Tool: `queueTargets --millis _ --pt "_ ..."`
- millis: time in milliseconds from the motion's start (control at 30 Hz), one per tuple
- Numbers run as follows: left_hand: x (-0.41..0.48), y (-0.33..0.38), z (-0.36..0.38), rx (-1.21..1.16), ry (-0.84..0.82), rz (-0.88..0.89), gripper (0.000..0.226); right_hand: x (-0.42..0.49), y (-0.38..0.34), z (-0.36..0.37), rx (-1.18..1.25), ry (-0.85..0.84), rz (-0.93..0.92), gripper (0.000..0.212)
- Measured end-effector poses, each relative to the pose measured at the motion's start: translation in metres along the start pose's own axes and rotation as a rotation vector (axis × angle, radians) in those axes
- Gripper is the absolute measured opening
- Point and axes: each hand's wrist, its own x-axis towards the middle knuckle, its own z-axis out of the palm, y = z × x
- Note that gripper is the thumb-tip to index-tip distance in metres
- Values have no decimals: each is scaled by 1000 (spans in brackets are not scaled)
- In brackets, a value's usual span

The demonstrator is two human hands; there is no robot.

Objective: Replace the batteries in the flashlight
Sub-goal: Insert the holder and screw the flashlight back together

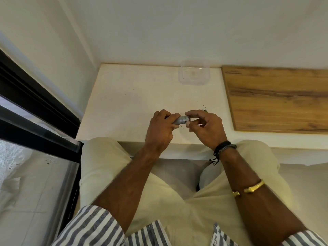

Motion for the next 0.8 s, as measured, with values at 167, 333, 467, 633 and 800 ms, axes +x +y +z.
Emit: queueTargets --millis 167,333,467,633,800 --pt "0 3 -1 20 -10 16 40 -1 -1 3 -105 79 31 22" --pt "-3 6 1 41 -44 95 36 1 -2 8 -354 97 100 45" --pt "-4 7 3 38 -41 105 37 1 1 8 -361 74 145 57" --pt "0 2 2 1 -8 -1 39 1 2 1 25 -47 86 23" --pt "0 2 2 12 -9 -12 39 0 4 0 -18 -21 43 24"
